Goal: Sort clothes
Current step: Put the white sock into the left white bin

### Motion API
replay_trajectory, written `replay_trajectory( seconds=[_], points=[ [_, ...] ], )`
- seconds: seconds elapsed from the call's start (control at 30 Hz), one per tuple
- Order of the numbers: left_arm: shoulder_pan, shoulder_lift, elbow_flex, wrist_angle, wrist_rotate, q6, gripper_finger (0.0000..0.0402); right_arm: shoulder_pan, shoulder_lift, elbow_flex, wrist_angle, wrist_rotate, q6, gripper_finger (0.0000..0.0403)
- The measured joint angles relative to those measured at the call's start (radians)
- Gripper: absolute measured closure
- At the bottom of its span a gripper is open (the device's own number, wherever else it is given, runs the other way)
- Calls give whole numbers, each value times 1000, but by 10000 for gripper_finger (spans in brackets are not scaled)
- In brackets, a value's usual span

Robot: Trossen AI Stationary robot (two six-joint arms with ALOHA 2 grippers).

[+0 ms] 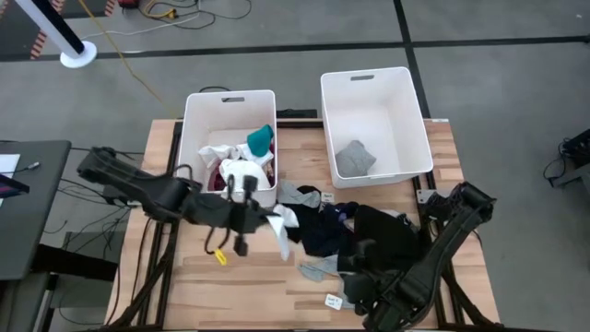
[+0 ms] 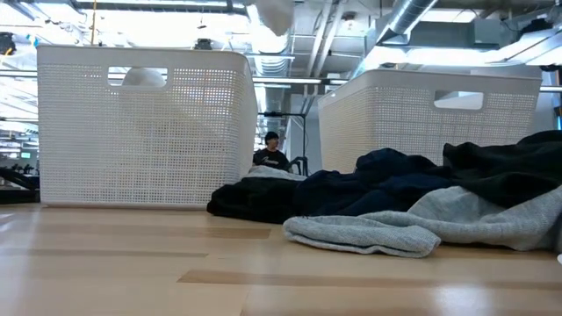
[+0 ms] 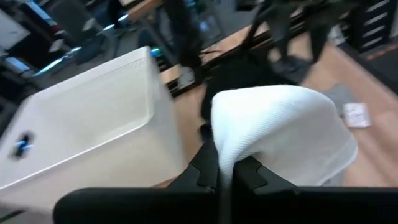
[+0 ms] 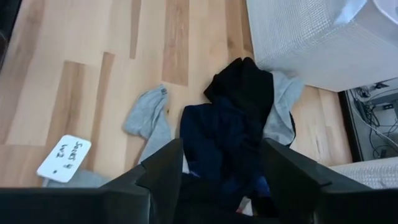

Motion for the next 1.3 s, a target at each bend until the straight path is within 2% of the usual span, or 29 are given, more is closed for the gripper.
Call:
replay_trajectory(
  seconds=[0.4,0.63,1.03,1.3],
  points=[
    [52,-221,-1,-214,-265,-3,401,33,0,0,-54,-4,119,189],
    [160,-296,-1,-329,-315,-21,401,32,0,0,-54,-4,123,189],
    [455,-294,-4,-524,-314,-30,401,32,1,0,-54,-5,124,189],
    [639,-254,-7,-554,-196,17,398,32,1,0,-44,-5,124,189]
  ],
)
